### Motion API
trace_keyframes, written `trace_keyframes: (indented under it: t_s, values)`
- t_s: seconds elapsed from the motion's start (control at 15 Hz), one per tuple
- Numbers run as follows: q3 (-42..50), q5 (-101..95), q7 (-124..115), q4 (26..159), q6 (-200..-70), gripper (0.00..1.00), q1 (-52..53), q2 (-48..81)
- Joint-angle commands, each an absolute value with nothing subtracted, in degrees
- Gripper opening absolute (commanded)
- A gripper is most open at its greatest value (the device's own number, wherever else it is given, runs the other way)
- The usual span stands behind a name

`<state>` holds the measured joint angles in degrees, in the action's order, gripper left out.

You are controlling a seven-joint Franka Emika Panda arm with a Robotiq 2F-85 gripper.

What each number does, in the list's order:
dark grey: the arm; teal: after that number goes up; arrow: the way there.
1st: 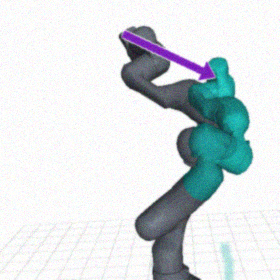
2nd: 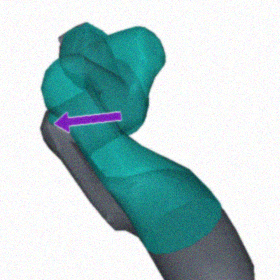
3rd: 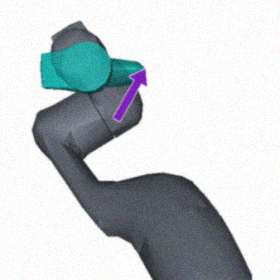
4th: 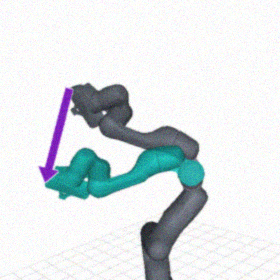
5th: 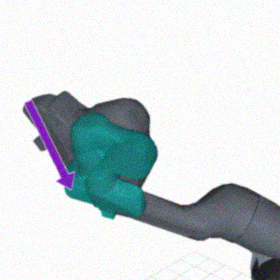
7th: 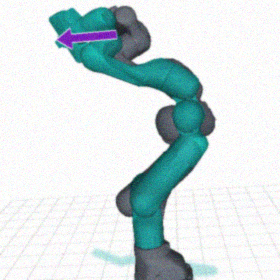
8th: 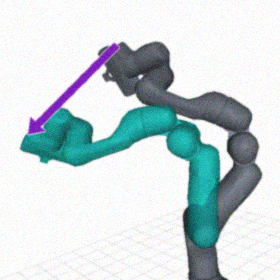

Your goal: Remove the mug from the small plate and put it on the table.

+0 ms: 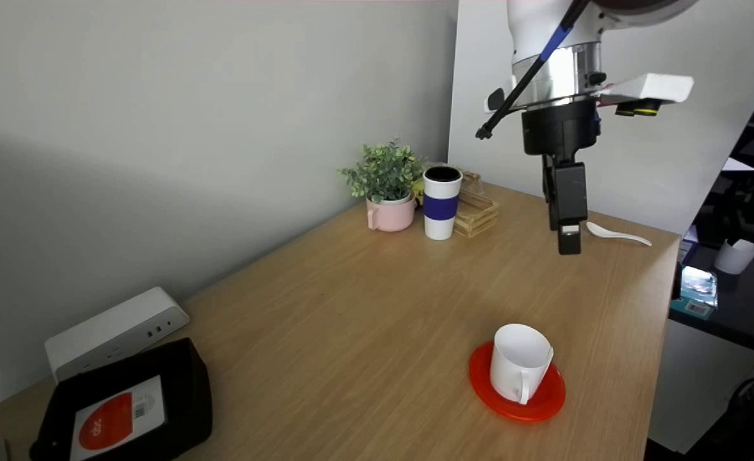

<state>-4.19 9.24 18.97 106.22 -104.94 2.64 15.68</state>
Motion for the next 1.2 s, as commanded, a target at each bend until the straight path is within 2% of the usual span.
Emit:
trace_keyframes:
  t_s: [0.0,0.07,1.13]
  values:
    - [-5.40,8.12,19.05,98.15,-100.59,1.00,2.89,23.21]
    - [-5.38,8.87,18.82,102.88,-103.59,1.00,2.49,19.58]
    - [-7.20,8.26,19.46,94.03,-100.74,1.00,3.25,30.10]
